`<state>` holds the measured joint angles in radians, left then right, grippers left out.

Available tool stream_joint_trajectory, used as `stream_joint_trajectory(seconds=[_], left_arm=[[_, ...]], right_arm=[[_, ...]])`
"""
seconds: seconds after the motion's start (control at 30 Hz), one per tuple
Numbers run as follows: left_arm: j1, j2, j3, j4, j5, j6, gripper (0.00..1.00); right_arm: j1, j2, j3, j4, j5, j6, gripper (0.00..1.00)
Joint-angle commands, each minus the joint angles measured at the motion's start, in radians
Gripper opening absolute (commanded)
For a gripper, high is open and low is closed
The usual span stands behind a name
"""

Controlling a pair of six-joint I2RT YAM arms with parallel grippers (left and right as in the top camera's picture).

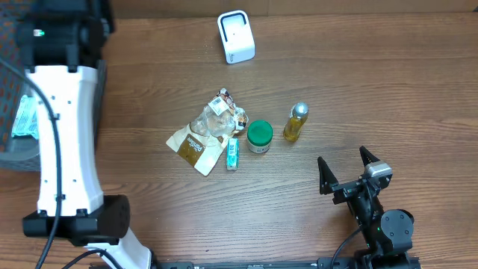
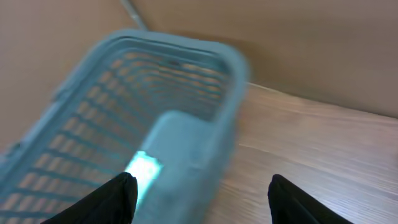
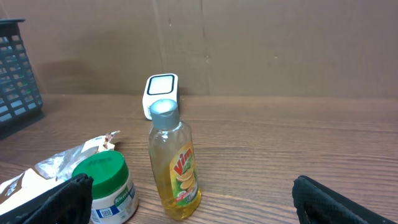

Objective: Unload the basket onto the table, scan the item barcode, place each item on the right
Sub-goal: 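Move the left gripper back into the basket toward the green wipes pack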

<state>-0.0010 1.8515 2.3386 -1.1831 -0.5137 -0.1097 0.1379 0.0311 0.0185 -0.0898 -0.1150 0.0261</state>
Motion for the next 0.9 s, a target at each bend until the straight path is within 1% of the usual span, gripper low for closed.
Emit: stream_joint_trajectory(seconds=[0.0,0.17,0.3,0.4,0.6,0.63,0.87], left_arm=[[0.125,-0.002,-0.014,0.016,-0.034,0.065,0.69],[0.283,0.024,-0.014,0.013,0.104,0.073,0.69],[0.393,0.072,-0.014,0.004,0.224,0.136,0.68],[0.454,0.136,-0.014,-0.011,0.267,0.159,0.68],[0.517,0.300,-0.014,-0.077,0.286,0.175,0.68],[0.529,0.354,-0.014,-0.088,0.285,0.189,0.68],[0.556,0.505,-0.014,-0.089,0.285,0.225,0.68]], right_arm=[[0.000,-0.003,-0.005,0.005,0.009,0.003,1.00],[0.000,-0.003,-0.005,0.005,0.009,0.003,1.00],[0.000,-0.003,-0.005,0.005,0.009,0.002,1.00],[0.000,-0.003,-0.005,0.005,0.009,0.003,1.00],[0.000,-0.003,-0.005,0.005,0.008,0.002,1.00],[0.000,-0.003,-0.005,0.005,0.008,0.003,1.00],[0.000,-0.003,-0.005,0.005,0.008,0.002,1.00]])
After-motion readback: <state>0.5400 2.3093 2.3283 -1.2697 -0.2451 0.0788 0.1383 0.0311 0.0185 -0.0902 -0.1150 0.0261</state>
